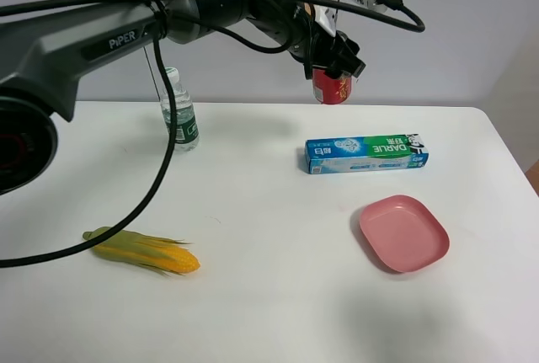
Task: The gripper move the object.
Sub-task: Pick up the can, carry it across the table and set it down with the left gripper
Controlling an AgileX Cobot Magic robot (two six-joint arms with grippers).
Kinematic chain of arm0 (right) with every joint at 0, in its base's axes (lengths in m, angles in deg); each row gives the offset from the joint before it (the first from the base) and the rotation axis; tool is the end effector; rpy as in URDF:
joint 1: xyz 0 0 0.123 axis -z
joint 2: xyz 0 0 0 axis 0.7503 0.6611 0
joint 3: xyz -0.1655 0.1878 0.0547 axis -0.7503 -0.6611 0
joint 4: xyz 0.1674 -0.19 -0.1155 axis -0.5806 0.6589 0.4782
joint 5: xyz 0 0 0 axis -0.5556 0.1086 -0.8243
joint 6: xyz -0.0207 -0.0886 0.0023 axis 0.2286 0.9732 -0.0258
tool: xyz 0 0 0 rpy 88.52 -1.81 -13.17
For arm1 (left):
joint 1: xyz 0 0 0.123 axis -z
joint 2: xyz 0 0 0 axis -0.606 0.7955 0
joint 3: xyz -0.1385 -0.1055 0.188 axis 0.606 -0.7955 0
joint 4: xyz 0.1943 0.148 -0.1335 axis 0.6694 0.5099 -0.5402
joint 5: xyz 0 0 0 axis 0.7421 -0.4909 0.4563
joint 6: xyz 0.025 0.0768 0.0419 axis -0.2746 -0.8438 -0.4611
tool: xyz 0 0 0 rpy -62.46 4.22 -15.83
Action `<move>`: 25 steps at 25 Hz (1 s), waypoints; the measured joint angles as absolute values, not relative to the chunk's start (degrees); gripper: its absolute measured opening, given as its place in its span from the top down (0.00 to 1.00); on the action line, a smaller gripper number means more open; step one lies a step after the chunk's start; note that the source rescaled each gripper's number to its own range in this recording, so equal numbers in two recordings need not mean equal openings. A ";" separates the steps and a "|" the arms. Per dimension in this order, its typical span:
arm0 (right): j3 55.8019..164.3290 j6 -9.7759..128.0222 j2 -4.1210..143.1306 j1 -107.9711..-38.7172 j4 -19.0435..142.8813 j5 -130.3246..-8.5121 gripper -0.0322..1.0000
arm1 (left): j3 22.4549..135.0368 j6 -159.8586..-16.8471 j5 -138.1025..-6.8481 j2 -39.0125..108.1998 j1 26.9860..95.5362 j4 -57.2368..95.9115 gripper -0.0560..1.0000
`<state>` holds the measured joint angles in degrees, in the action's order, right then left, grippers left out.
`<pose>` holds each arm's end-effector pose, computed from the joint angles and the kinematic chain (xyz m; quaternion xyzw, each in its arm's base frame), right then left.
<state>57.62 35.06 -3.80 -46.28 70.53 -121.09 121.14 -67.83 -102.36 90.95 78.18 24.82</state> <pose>0.0494 -0.0030 0.2853 0.0266 0.8567 -0.0114 0.5150 0.4055 -0.3603 0.2480 0.3764 0.8071 -0.1657 0.4236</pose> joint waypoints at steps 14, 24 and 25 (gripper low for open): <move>57.62 35.06 -3.80 -46.28 70.53 -121.09 0.00 | 126.62 -67.88 -99.24 102.03 75.81 25.11 0.90; 57.62 35.06 -3.80 -46.28 70.53 -121.09 0.00 | 126.68 -67.88 -95.90 105.51 75.81 25.00 0.90; 57.62 35.06 -3.80 -46.28 70.53 -121.09 0.00 | 126.68 -67.88 -95.90 105.99 75.81 25.00 0.90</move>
